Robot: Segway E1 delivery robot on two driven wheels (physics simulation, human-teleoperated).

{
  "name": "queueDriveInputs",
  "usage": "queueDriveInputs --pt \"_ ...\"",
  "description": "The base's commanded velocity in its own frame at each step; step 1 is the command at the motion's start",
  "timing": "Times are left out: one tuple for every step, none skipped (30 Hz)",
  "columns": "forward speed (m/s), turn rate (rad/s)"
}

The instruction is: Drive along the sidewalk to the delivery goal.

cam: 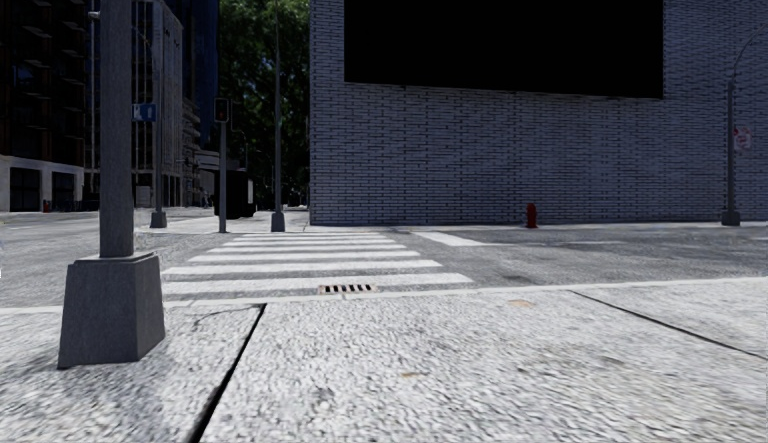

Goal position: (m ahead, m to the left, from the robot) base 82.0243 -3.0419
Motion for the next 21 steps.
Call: queueDriveInputs --pt "1.93 0.37" --pt "1.93 0.37" --pt "1.93 0.37" --pt "1.93 0.37" --pt "1.93 0.37" --pt "1.93 0.37" --pt "1.93 0.37" --pt "1.93 0.37" --pt "1.93 0.37" --pt "1.93 0.37" --pt "1.93 0.37" --pt "1.93 0.37" --pt "1.93 0.36" --pt "1.93 0.31" --pt "1.93 0.31" --pt "1.93 0.27" --pt "1.93 0.24" --pt "1.93 0.24" --pt "1.93 0.24" --pt "1.93 0.24" --pt "1.93 0.24"
